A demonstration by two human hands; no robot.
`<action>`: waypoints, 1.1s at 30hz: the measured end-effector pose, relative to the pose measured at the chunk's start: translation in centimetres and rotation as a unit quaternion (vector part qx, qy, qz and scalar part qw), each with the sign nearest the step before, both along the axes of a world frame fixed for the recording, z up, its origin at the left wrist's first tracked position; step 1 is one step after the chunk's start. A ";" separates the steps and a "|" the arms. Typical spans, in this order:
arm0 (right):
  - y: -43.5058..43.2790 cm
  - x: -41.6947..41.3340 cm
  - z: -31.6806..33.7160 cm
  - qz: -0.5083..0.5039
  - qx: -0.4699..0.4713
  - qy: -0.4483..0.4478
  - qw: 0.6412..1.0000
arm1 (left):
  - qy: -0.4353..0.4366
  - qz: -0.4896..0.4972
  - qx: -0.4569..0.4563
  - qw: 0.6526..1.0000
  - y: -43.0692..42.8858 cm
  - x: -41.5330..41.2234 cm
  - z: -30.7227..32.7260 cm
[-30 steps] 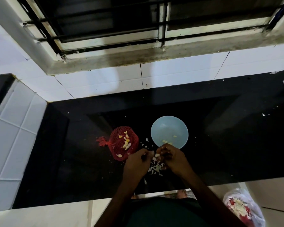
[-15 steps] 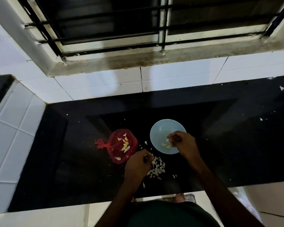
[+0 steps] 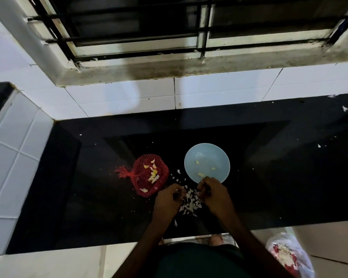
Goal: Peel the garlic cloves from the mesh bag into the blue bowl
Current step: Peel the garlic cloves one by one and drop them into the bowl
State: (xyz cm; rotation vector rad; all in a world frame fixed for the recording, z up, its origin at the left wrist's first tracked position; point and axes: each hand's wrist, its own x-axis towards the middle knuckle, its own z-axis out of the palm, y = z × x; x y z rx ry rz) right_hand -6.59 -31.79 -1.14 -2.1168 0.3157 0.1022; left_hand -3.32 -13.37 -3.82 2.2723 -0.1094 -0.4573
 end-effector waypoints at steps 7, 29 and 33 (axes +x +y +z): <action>0.7 -0.3 -1.0 0.113 -0.046 -0.053 0.991 | 0.188 0.156 -0.175 0.954 -0.4 -0.7 2.7; 12.1 7.5 1.6 0.263 -0.193 -0.041 0.944 | 0.064 0.197 -0.014 0.978 9.0 -1.3 0.8; 15.0 9.4 0.4 0.314 -0.251 -0.038 0.915 | 0.064 0.228 -0.006 0.971 10.9 -1.5 0.2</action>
